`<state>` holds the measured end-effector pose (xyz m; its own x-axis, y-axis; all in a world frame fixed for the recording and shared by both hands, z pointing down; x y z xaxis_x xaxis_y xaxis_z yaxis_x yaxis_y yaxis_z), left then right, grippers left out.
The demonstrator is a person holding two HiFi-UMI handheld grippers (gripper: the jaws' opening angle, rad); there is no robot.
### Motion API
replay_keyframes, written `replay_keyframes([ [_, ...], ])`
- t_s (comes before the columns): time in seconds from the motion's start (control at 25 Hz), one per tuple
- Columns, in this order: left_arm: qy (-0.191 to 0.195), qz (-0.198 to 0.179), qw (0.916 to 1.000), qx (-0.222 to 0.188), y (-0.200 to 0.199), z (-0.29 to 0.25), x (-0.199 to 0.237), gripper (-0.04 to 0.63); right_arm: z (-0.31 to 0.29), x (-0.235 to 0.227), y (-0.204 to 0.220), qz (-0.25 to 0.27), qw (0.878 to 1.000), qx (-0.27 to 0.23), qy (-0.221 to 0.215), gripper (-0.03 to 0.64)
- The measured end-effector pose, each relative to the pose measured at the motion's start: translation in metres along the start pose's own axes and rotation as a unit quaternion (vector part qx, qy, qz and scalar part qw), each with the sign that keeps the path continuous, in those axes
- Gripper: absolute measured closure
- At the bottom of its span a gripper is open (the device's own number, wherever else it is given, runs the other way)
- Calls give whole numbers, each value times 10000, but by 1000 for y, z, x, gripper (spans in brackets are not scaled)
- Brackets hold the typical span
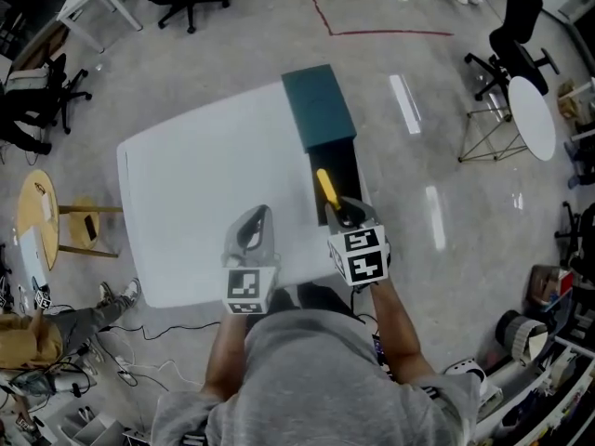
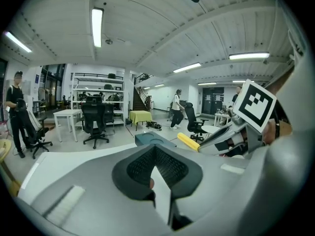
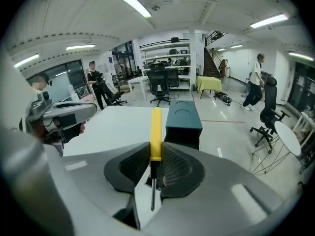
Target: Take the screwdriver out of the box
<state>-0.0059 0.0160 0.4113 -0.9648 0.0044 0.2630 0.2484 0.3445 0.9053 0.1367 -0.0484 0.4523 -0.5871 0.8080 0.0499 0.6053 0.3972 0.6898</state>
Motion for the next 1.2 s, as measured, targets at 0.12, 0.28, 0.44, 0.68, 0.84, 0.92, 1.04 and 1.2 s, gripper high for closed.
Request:
replay_keyframes([
  [0.12, -124, -26, 9998, -125, -4, 13, 6, 583, 1, 13, -7, 138, 9998, -99, -98, 540],
  [0.28, -333, -23, 9992, -242, -7, 27, 12, 583, 5, 28, -18, 326, 9988, -243, -263, 540],
  [0.44, -551, 4, 9978, -363, -10, 40, 18, 583, 7, 42, -28, 540, 9969, -365, -437, 540],
  [0.68, -864, 39, 9952, -460, -14, 60, 33, 583, 3, 63, -45, 783, 9931, -483, -727, 540],
  [0.84, -1051, 92, 9933, -468, -16, 71, 52, 583, -7, 82, -56, 912, 9907, -500, -875, 540],
  [0.92, -1118, 118, 9925, -474, -18, 75, 60, 584, -12, 89, -63, 954, 9895, -532, -949, 540],
  [1.04, -1196, 137, 9917, -455, -19, 77, 72, 583, -20, 98, -72, 985, 9884, -511, -1033, 540],
  [1.2, -1306, 178, 9903, -437, -21, 79, 92, 583, -35, 111, -82, 1053, 9866, -518, -1130, 540],
])
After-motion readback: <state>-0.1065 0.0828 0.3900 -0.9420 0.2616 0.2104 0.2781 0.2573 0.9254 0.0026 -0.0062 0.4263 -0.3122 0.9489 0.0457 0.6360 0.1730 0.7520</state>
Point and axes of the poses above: the fingertips, and each gripper's own axes: z backward along the fingers, x to its left, y out of its underside, the point moved 3 cm from there along z, backward along the fingers, and after that the axes turned 13 degrees about z, right-handed, at the moved point
